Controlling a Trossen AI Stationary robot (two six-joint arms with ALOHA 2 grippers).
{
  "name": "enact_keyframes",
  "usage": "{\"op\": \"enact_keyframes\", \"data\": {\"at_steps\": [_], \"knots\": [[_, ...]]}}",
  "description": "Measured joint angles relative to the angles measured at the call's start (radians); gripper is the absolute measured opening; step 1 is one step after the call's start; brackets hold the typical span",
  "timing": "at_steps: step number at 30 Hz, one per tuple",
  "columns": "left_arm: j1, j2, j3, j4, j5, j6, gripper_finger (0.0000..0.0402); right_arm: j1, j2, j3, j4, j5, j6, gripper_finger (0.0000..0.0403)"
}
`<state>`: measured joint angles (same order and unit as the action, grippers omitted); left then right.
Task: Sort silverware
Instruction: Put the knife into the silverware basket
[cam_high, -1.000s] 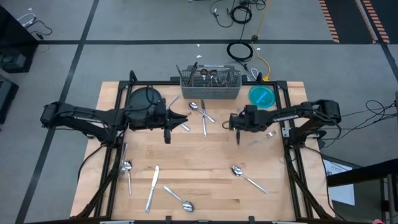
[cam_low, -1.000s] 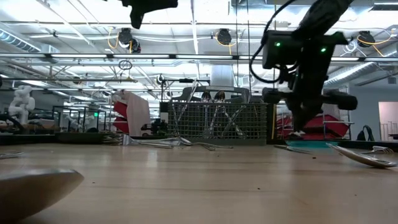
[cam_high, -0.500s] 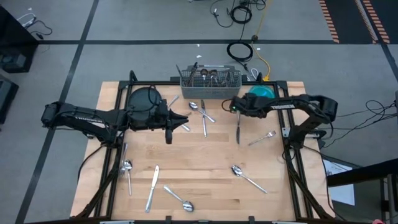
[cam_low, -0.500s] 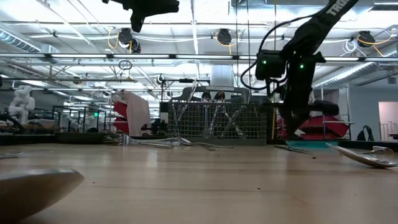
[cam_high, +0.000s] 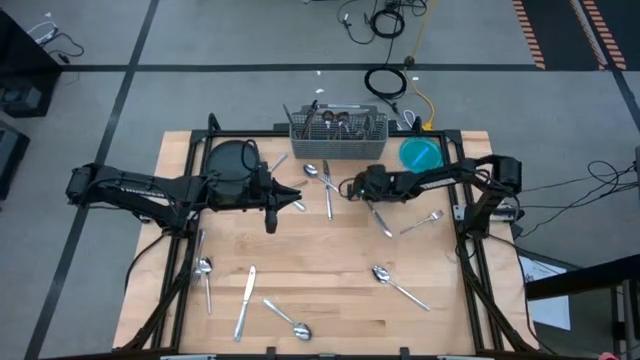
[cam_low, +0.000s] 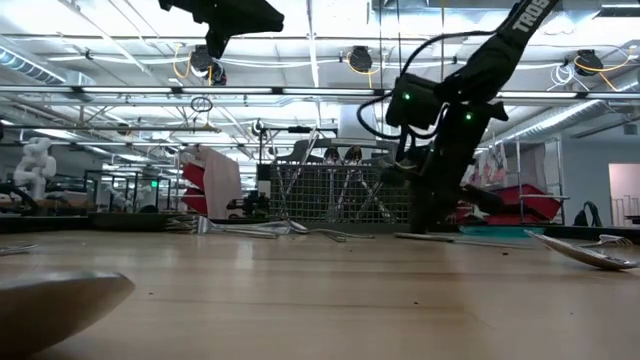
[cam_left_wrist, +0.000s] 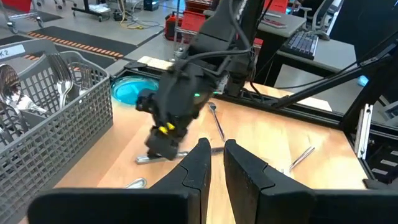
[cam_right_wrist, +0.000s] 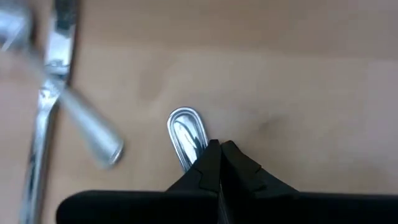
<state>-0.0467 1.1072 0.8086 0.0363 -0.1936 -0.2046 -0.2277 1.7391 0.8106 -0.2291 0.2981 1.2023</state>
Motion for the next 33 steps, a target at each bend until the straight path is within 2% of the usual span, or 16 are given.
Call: {"op": "enact_keyframes", "data": {"at_steps": [8,15,17,22,25,30,33], "knots": [[0.002,0.013,0.0,-0.003,-0.001,0.001,0.0052,0.14,0.004,0.061,-0.018,-0.044,-0.035,0.0],[0.002,0.092,0.0,0.001,0.02,-0.051,0.0052,0.236,0.025,0.137,-0.01,-0.055,-0.083,0.0],[0.002,0.126,0.0,0.012,0.066,-0.051,0.0052,0.27,0.033,0.171,-0.035,-0.006,-0.104,0.0],[0.0,0.236,-0.001,0.002,0.092,-0.044,0.0052,0.332,-0.021,0.278,-0.308,0.302,0.062,0.0],[0.009,0.315,-0.001,0.089,0.103,-0.018,0.005,0.334,-0.08,0.306,-0.485,0.33,0.081,0.0],[0.043,0.464,0.0,0.362,0.28,0.061,0.0013,0.387,-0.204,0.277,-0.648,0.336,0.172,0.0],[0.077,0.537,0.0,0.428,0.285,0.052,0.0007,0.451,-0.269,0.252,-0.752,0.37,0.28,0.0]]}}
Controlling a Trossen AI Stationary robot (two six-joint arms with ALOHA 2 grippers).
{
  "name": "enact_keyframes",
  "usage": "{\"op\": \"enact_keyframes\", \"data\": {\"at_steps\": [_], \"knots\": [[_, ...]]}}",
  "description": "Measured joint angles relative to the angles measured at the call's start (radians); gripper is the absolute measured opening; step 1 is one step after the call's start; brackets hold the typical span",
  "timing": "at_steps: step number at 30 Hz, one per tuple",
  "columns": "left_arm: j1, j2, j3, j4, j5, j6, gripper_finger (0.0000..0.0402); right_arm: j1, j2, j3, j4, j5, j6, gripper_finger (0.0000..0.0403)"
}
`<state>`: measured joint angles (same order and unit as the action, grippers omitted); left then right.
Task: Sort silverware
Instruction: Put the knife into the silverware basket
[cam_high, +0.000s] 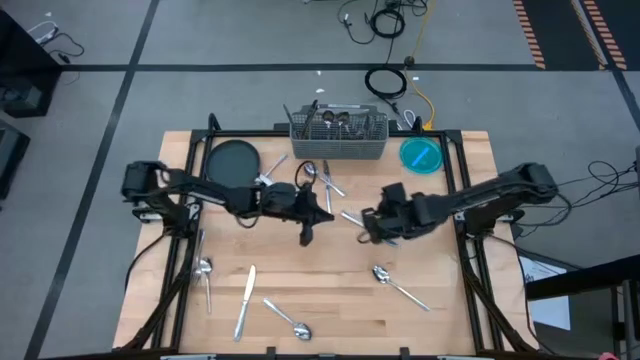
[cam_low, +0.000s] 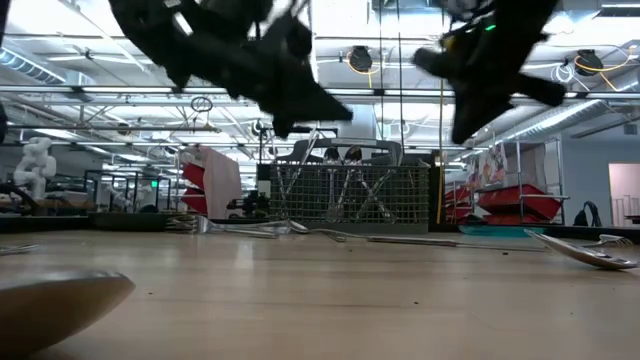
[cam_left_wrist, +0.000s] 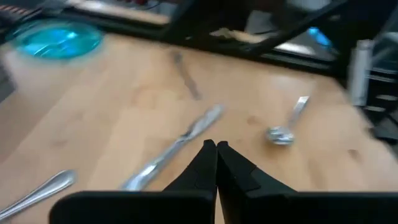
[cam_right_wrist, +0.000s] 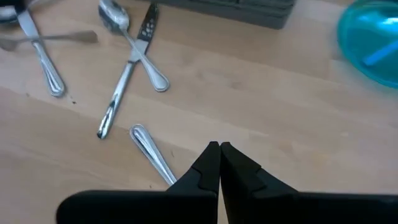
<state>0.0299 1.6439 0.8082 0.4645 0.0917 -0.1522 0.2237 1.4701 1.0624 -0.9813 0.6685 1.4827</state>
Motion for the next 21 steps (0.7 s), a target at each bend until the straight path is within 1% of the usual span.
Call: {"op": "enact_keyframes", "data": {"at_steps": [5,10,16,18,21], "knots": [[0.038,0.08,0.045,0.005,0.022,-0.025,0.0004,0.095,-0.079,-0.03,-0.099,0.017,0.139,0.0],[0.057,0.166,0.149,-0.017,0.025,-0.025,0.0003,0.163,-0.091,-0.033,-0.144,0.037,0.23,0.0],[0.062,0.294,0.277,-0.197,0.028,0.003,0.0002,0.202,-0.086,-0.033,-0.155,0.04,0.262,0.0],[0.062,0.338,0.315,-0.263,0.008,0.013,0.0001,0.214,-0.087,-0.033,-0.158,0.041,0.269,0.0],[0.062,0.386,0.333,-0.307,-0.032,0.03,0.0001,0.232,-0.087,-0.033,-0.167,0.041,0.288,0.0]]}}
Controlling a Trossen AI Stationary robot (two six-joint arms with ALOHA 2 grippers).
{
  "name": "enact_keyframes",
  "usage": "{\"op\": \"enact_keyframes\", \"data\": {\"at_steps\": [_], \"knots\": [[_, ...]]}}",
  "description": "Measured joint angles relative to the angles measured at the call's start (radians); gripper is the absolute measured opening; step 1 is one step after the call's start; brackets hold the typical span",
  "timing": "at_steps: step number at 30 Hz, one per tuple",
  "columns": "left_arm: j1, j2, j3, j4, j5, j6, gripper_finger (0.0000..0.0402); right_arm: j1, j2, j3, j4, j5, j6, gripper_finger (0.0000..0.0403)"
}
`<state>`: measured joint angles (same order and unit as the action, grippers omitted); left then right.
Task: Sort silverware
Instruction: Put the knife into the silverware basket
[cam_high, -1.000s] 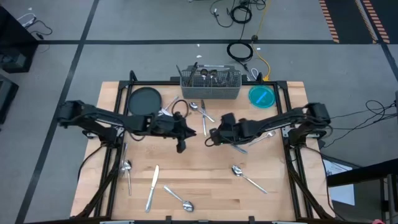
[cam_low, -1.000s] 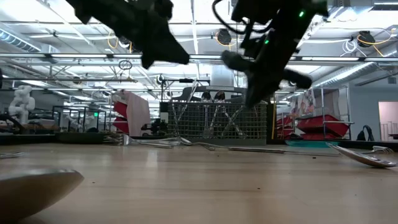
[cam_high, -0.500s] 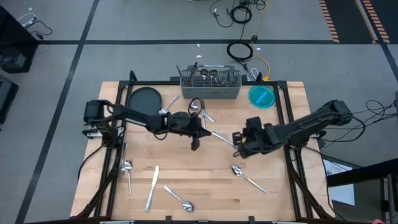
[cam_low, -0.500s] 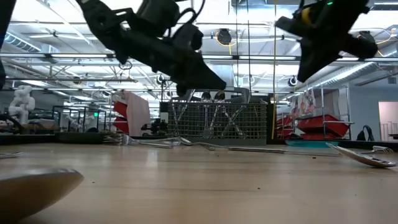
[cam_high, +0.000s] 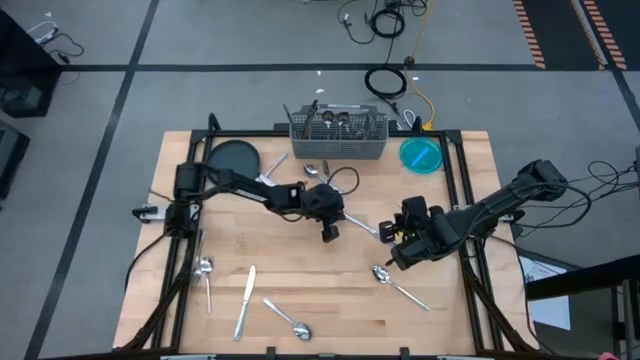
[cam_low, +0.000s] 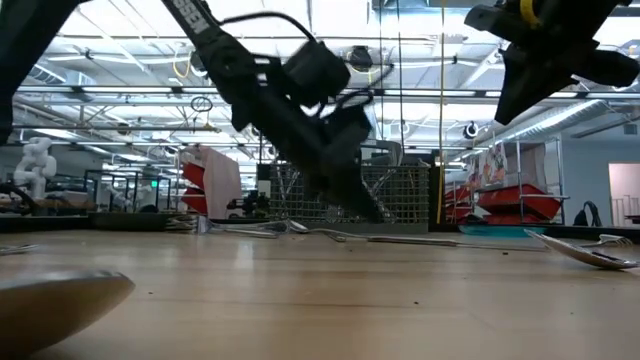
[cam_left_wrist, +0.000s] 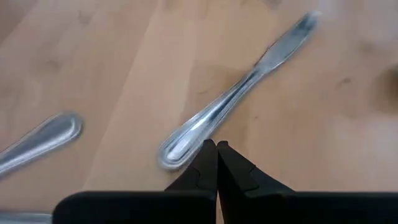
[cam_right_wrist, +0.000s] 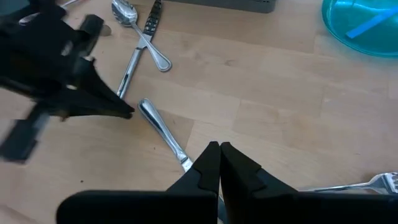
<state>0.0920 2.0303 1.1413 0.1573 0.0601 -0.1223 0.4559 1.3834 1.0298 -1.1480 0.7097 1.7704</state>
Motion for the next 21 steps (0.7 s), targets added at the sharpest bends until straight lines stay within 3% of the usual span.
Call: {"op": "enact_keyframes", "data": {"at_steps": [5,21], "knots": [[-0.001,0.019,0.008,0.017,-0.078,0.007,0.0001,0.029,0.0,0.0,-0.007,-0.001,0.026,0.0],[0.012,0.044,0.007,0.015,-0.121,0.031,0.0,0.056,0.0,0.0,-0.016,0.011,0.043,0.0]]}}
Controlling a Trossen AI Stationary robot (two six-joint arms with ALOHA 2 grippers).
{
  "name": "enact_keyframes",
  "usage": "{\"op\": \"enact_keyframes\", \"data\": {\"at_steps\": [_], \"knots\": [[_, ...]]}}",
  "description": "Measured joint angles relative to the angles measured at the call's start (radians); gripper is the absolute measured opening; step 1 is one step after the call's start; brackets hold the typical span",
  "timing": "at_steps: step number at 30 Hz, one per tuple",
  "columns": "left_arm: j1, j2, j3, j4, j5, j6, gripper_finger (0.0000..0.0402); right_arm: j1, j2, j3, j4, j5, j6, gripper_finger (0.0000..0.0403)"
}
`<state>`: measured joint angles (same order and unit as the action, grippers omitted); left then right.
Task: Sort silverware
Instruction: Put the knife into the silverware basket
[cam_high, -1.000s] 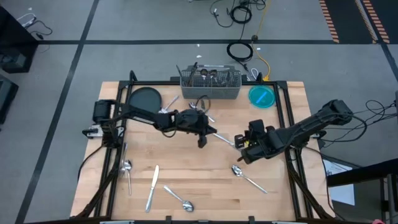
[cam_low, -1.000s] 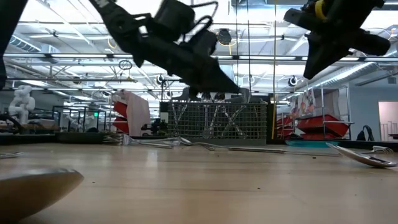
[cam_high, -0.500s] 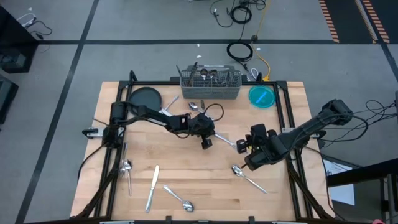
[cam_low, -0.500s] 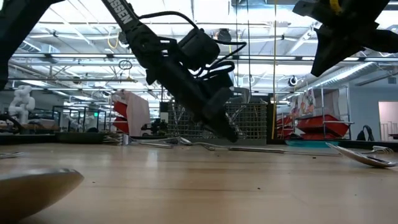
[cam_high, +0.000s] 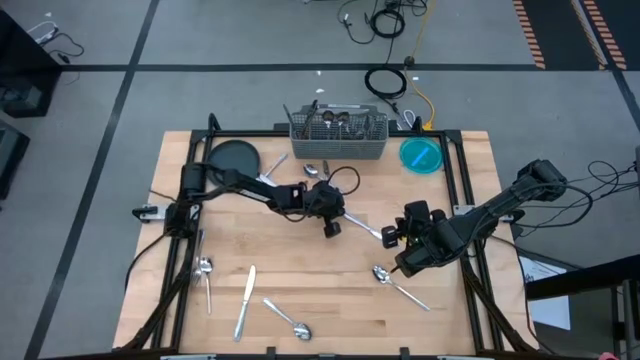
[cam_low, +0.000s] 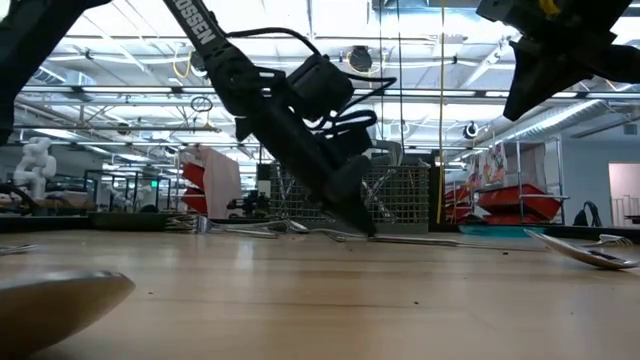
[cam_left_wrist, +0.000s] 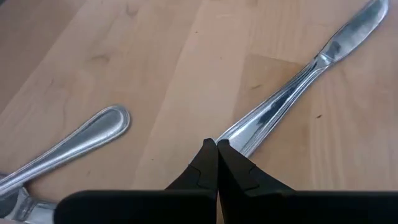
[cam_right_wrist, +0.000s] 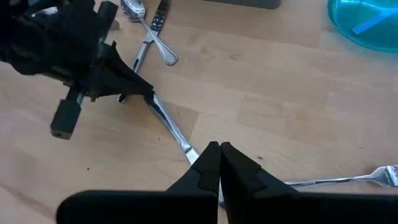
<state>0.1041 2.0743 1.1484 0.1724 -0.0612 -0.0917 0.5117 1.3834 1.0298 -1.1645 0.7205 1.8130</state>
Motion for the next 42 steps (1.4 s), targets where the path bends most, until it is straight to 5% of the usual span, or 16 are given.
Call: {"op": "enact_keyframes", "data": {"at_steps": [9,15,22,28,31,35,42], "knots": [[-0.016,0.008,0.006,-0.099,0.003,-0.018,0.0,0.002,0.0,0.0,0.003,0.004,-0.014,0.0],[-0.036,0.008,0.005,-0.152,0.004,-0.085,0.0,0.014,0.003,0.0,0.005,-0.095,-0.023,0.0],[-0.067,0.007,0.004,-0.203,0.011,-0.113,0.0,0.068,0.05,-0.084,0.094,-0.213,0.176,0.0007],[-0.086,0.005,-0.01,-0.196,0.015,-0.134,0.0,0.123,0.109,-0.215,0.444,-0.208,0.323,0.009],[-0.086,0.004,-0.016,-0.19,0.019,-0.139,0.0,0.124,0.135,-0.251,0.484,-0.176,0.309,0.0149],[-0.086,0.004,-0.018,-0.188,0.021,-0.135,0.0,0.105,0.136,-0.263,0.444,-0.174,0.12,0.0209],[-0.086,0.004,-0.022,-0.17,0.022,-0.135,0.0,-0.009,0.136,-0.262,0.61,-0.237,-0.548,0.0247]]}}
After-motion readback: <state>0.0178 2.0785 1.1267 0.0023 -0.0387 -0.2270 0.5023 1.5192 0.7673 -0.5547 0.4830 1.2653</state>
